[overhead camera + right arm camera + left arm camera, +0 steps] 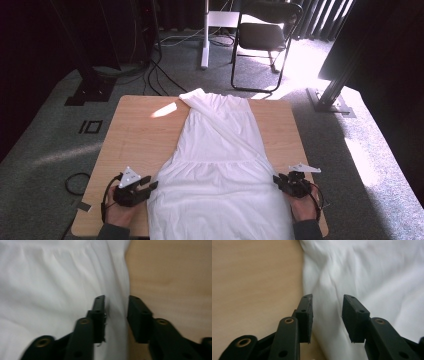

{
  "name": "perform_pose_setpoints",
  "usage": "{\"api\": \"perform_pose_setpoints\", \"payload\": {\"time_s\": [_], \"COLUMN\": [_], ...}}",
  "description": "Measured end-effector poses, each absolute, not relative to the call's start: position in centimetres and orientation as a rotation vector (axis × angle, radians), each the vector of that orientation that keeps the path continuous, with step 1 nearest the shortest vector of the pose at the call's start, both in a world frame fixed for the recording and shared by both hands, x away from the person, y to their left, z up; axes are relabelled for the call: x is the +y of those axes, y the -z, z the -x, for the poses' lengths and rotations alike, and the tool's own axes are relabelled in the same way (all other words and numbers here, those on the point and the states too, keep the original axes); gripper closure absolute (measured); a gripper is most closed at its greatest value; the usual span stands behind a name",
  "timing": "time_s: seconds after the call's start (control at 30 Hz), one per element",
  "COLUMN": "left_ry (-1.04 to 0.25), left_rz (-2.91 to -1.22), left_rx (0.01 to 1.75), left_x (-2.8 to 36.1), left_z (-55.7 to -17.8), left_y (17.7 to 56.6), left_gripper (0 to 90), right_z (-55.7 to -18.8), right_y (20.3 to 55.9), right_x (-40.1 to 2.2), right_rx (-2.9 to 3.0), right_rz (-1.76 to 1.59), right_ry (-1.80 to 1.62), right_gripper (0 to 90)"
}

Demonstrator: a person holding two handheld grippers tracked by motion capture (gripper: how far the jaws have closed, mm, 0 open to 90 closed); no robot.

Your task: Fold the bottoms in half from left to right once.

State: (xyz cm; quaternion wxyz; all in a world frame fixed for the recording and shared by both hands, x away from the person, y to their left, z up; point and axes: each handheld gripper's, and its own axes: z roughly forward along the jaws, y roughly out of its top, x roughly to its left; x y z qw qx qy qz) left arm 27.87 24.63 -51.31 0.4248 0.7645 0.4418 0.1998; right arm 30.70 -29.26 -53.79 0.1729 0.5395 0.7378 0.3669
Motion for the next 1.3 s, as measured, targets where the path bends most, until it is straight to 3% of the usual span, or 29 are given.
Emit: {"api": "perform_pose_setpoints", "payload": {"time_s": [0.2,0.47,0.53,0.57,0.63,0.87,1.03,1.17,1.3], "left_ry": [-0.496,-0.402,-0.384,-0.365,-0.364,-0.365,-0.35,-0.396,-0.4], "left_rz": [-1.908,-1.999,-2.02,-2.031,-2.035,-2.061,-2.087,-2.039,-2.053], "left_rx": [1.123,1.146,1.155,1.167,1.167,1.155,1.139,1.14,1.175], "left_x": [22.9,18.0,17.2,16.8,16.4,15.8,15.2,15.7,14.9], "left_z": [-33.9,-41.5,-42.5,-42.8,-42.9,-42.4,-42.4,-43.2,-45.2], "left_y": [50.8,52.7,53.4,53.6,53.7,54.0,54.4,52.6,52.5], "left_gripper": [51.3,46.9,46.5,46.6,48.5,48.9,48.2,46.8,41.8], "right_z": [-35.4,-43.7,-44.8,-45.2,-45.2,-42.6,-44.1,-44.9,-45.0], "right_y": [50.8,51.6,52.2,52.6,52.4,47.6,51.7,54.4,54.9], "right_x": [-25.2,-19.0,-18.5,-18.4,-18.6,-23.0,-24.8,-24.8,-24.3], "right_rx": [2.126,2.233,2.254,2.274,2.245,1.976,2.023,2.054,2.055], "right_rz": [-1.333,-1.271,-1.283,-1.283,-1.296,-1.313,-1.471,-1.55,-1.551], "right_ry": [-1.074,-0.946,-0.914,-0.896,-0.853,-1.06,-0.94,-0.891,-0.861], "right_gripper": [52.8,50.8,58.1,75.1,89.3,89.5,89.0,87.9,87.2]}}
